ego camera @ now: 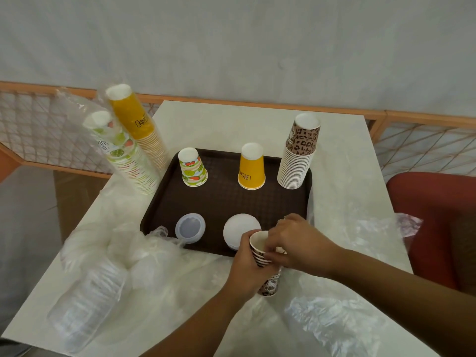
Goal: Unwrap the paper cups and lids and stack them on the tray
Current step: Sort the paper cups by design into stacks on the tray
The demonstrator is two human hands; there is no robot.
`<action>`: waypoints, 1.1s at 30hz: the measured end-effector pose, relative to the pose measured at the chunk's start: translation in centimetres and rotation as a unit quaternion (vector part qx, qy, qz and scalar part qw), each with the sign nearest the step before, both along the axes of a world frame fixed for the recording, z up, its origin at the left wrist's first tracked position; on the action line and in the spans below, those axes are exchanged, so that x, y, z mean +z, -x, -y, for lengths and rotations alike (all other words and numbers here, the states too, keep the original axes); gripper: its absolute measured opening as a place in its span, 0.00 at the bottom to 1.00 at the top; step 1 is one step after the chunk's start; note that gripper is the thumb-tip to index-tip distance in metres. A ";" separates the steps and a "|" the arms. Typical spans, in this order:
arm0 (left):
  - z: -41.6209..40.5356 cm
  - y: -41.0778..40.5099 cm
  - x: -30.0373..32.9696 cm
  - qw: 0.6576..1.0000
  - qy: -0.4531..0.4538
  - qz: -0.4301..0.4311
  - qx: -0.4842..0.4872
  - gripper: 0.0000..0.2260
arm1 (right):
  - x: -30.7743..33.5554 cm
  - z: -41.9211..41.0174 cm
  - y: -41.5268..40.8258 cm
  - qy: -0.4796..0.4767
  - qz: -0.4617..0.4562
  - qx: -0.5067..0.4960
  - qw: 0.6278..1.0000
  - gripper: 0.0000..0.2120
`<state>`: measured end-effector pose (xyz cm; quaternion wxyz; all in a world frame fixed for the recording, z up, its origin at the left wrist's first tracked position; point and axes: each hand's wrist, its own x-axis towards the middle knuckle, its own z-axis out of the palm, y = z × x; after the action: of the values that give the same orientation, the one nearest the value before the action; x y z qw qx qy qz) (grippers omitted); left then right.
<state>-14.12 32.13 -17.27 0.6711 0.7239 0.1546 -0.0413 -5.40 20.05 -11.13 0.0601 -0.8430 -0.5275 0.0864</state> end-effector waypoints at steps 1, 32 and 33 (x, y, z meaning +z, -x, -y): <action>0.0 0.0 0.0 1.000 0.002 -0.001 0.004 0.27 | 0.0 0.1 -0.1 -0.031 0.022 0.000 0.999 0.08; -0.4 -0.1 -0.4 1.000 -0.017 -0.006 -0.012 0.30 | 1.6 -0.6 -7.9 -0.287 -0.049 -0.176 0.940 0.36; -0.5 -0.2 -0.4 1.000 -0.021 -0.013 -0.013 0.31 | 2.9 -0.8 -9.3 -0.358 -0.050 -0.214 0.908 0.35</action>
<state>-13.92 32.61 -17.71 0.6530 0.7393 0.1548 -0.0560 3.93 20.87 -8.19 0.4010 -0.8522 -0.3263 -0.0808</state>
